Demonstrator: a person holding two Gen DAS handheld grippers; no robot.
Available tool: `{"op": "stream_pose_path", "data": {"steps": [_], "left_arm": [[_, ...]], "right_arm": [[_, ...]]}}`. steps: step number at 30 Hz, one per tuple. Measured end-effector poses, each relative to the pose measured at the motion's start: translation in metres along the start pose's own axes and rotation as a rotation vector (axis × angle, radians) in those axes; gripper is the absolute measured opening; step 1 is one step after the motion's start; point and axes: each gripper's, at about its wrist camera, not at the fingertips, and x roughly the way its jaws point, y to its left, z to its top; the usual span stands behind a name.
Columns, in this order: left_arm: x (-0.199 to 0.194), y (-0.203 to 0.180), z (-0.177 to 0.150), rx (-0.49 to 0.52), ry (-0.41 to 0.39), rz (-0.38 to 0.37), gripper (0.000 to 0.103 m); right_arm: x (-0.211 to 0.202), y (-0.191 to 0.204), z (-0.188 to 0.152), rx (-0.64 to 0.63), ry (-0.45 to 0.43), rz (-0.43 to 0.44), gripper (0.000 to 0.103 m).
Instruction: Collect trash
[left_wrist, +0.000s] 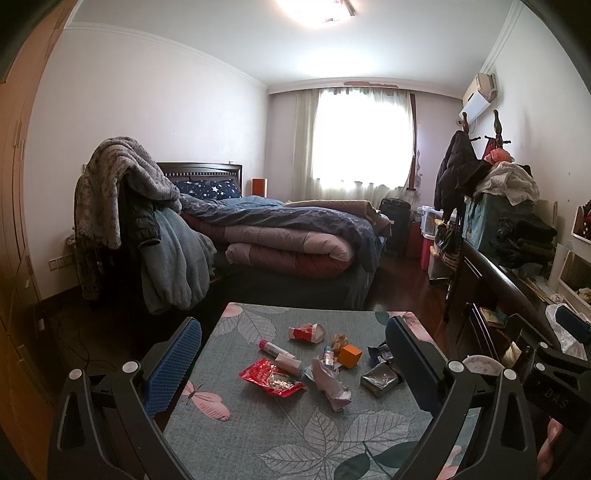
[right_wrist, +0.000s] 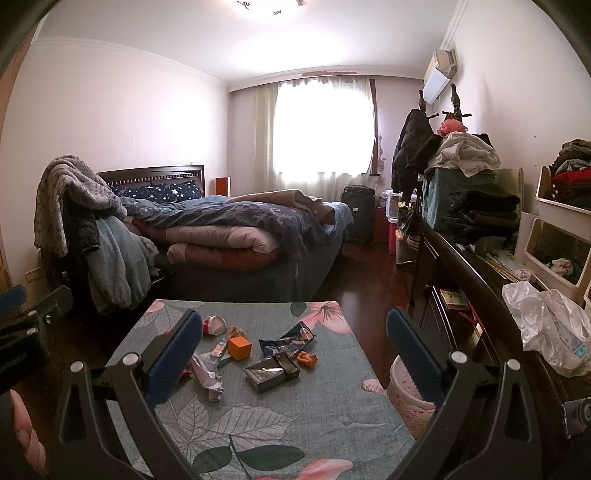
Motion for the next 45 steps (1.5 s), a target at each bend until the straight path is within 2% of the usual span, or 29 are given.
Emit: {"op": "stream_pose_path", "data": {"steps": [6,8,12,17,21,25,27,30,32,33,37,41,43,44,45], "left_arm": [[0.004,0.002,-0.004,-0.013,0.004,0.012,0.099],[0.015,0.006,-0.013,-0.023,0.026,0.03,0.099],[0.055,0.02,-0.046,-0.021,0.157,0.091,0.099],[0.103,0.037,-0.092,-0.041,0.314,0.1,0.099],[0.139,0.038,-0.108,-0.033,0.37,0.094,0.099],[0.186,0.036,-0.117,-0.015,0.443,0.121,0.099],[0.206,0.04,-0.122,-0.051,0.495,0.094,0.099],[0.23,0.051,-0.127,-0.167,0.545,0.031,0.099],[0.24,0.056,-0.129,-0.219,0.549,0.041,0.099],[0.246,0.058,-0.13,-0.241,0.55,0.055,0.096],[0.266,0.061,-0.134,-0.304,0.587,0.056,0.07],[0.275,0.06,-0.138,-0.32,0.599,0.052,0.056],[0.276,0.057,-0.138,-0.3,0.588,0.052,0.036],[0.277,0.057,-0.138,-0.295,0.586,0.056,0.032],[0.279,0.057,-0.138,-0.29,0.585,0.051,0.018]], "right_arm": [[0.004,0.0,-0.003,0.001,0.011,0.007,0.1],[0.013,-0.002,-0.01,0.006,0.044,0.03,0.1],[0.057,0.0,-0.04,-0.011,0.194,0.048,0.1],[0.117,0.007,-0.085,-0.047,0.398,0.076,0.1],[0.147,0.014,-0.109,-0.053,0.476,0.098,0.1],[0.171,0.017,-0.121,-0.059,0.522,0.11,0.1],[0.18,0.016,-0.126,-0.058,0.538,0.117,0.1],[0.189,0.016,-0.129,-0.061,0.555,0.115,0.1],[0.194,0.015,-0.13,-0.055,0.56,0.116,0.1],[0.197,0.015,-0.13,-0.048,0.564,0.122,0.1],[0.204,0.018,-0.128,-0.041,0.563,0.139,0.1],[0.211,0.023,-0.126,-0.045,0.56,0.149,0.1],[0.214,0.028,-0.123,-0.038,0.553,0.17,0.099],[0.215,0.03,-0.122,-0.032,0.547,0.185,0.099],[0.218,0.035,-0.12,-0.022,0.537,0.209,0.099]]}}
